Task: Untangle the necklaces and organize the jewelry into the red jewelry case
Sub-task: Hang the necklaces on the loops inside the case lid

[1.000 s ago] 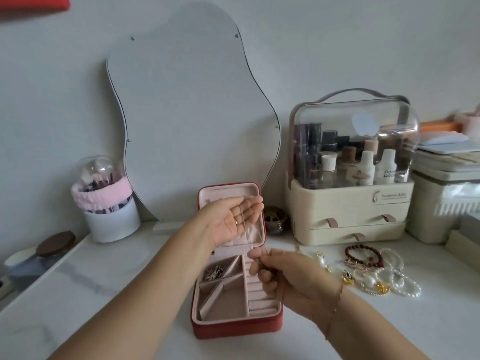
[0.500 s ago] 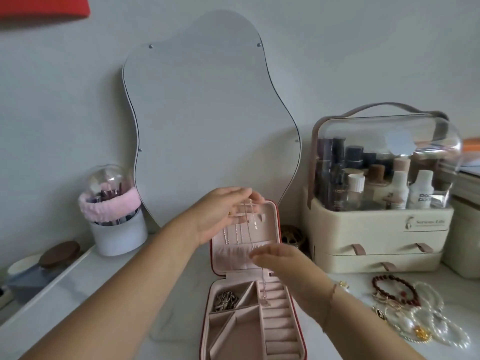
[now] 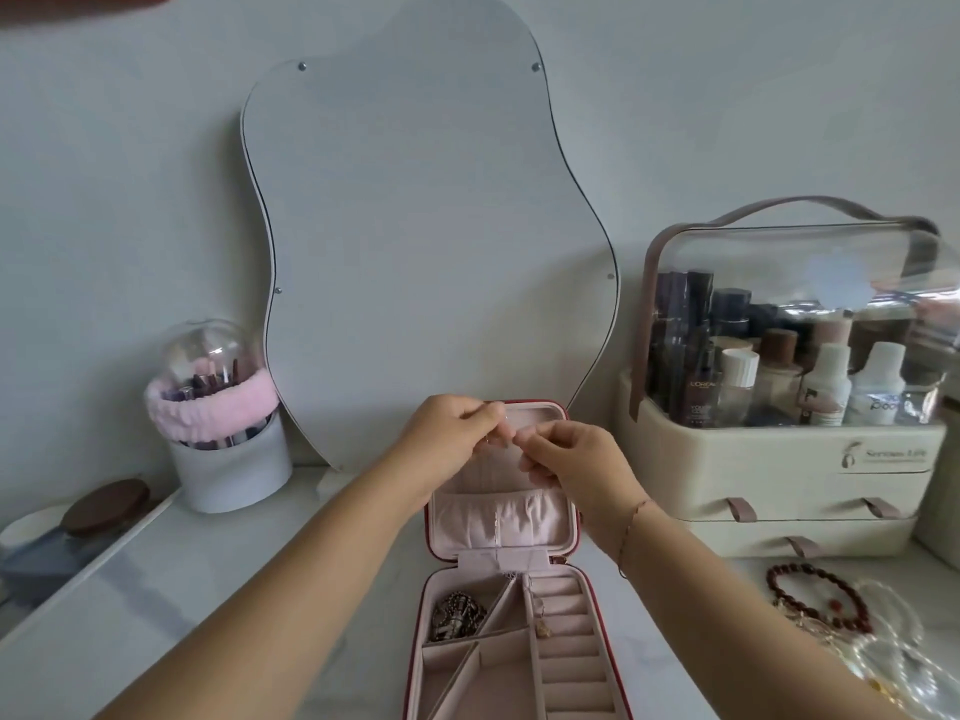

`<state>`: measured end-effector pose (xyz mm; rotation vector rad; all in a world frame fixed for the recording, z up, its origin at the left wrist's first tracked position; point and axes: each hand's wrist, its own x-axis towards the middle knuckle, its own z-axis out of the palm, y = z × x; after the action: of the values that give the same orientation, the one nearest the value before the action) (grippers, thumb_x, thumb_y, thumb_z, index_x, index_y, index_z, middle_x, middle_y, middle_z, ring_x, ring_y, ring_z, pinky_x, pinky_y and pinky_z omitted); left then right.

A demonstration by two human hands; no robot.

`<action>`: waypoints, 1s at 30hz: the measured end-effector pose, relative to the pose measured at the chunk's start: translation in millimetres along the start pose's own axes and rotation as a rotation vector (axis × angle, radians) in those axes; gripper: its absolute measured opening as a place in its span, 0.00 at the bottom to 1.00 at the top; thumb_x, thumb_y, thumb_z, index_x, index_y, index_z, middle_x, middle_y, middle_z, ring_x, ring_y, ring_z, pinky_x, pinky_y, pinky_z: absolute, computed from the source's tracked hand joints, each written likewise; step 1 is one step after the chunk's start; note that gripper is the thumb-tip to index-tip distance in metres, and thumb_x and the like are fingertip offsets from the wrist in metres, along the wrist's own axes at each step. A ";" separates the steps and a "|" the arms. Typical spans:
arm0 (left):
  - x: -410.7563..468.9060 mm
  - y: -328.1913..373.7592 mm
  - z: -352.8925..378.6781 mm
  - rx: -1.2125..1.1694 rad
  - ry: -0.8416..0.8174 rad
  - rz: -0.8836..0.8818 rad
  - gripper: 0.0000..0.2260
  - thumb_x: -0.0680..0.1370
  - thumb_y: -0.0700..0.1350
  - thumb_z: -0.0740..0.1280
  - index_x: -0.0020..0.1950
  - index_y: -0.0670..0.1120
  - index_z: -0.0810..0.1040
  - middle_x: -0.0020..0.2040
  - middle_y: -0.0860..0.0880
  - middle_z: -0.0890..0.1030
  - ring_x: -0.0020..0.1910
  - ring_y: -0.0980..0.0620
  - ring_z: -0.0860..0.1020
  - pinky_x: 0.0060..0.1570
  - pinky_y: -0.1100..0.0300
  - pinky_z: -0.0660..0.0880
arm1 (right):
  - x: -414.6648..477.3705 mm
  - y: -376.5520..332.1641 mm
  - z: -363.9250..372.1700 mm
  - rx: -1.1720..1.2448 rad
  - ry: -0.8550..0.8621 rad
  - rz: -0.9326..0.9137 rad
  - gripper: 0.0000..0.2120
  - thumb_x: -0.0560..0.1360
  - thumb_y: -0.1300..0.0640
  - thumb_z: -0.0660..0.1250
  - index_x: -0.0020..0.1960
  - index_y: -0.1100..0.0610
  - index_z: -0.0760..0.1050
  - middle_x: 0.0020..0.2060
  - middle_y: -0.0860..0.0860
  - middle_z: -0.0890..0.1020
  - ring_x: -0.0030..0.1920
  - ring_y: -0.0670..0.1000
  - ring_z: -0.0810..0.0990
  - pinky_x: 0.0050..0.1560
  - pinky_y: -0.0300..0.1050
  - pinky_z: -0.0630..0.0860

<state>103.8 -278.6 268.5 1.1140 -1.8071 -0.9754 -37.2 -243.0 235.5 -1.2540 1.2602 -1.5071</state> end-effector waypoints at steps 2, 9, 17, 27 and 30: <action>4.2 -13.7 5.3 0.062 0.112 0.003 0.10 0.79 0.45 0.66 0.40 0.46 0.84 0.33 0.52 0.81 0.31 0.58 0.75 0.36 0.64 0.73 | 6.1 8.9 -2.0 -0.260 0.140 -0.081 0.08 0.74 0.59 0.70 0.36 0.58 0.79 0.26 0.47 0.78 0.28 0.45 0.73 0.31 0.34 0.71; 8.7 -34.2 33.1 0.177 0.567 -0.014 0.06 0.73 0.50 0.70 0.37 0.51 0.83 0.32 0.56 0.81 0.35 0.54 0.80 0.34 0.61 0.72 | 17.6 14.0 9.6 -0.734 0.434 -0.233 0.07 0.73 0.49 0.67 0.39 0.52 0.76 0.34 0.46 0.80 0.38 0.51 0.78 0.38 0.44 0.74; 14.5 -33.5 47.7 0.287 0.665 -0.163 0.03 0.73 0.49 0.67 0.45 0.51 0.79 0.41 0.55 0.81 0.43 0.49 0.78 0.38 0.59 0.70 | 26.5 11.1 17.4 -1.135 0.393 -0.266 0.10 0.78 0.49 0.60 0.49 0.55 0.74 0.43 0.52 0.82 0.44 0.57 0.78 0.36 0.43 0.65; -31.7 -42.4 46.2 0.406 0.283 -0.171 0.05 0.74 0.54 0.68 0.46 0.56 0.82 0.43 0.58 0.83 0.46 0.53 0.80 0.40 0.61 0.72 | -7.5 28.8 1.3 -0.990 0.217 -0.133 0.05 0.74 0.55 0.64 0.47 0.52 0.78 0.41 0.49 0.81 0.44 0.54 0.79 0.39 0.44 0.72; -55.9 -45.1 47.4 0.303 0.197 -0.088 0.04 0.74 0.52 0.69 0.45 0.57 0.84 0.38 0.59 0.83 0.40 0.58 0.80 0.38 0.62 0.73 | -18.2 31.7 -2.3 -0.610 0.081 -0.026 0.07 0.74 0.59 0.65 0.41 0.58 0.81 0.33 0.49 0.81 0.35 0.50 0.78 0.40 0.46 0.76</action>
<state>93.1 -231.7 197.2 1.4328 -1.7931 -0.6271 -36.6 -231.2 200.7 -1.5993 1.8485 -1.2349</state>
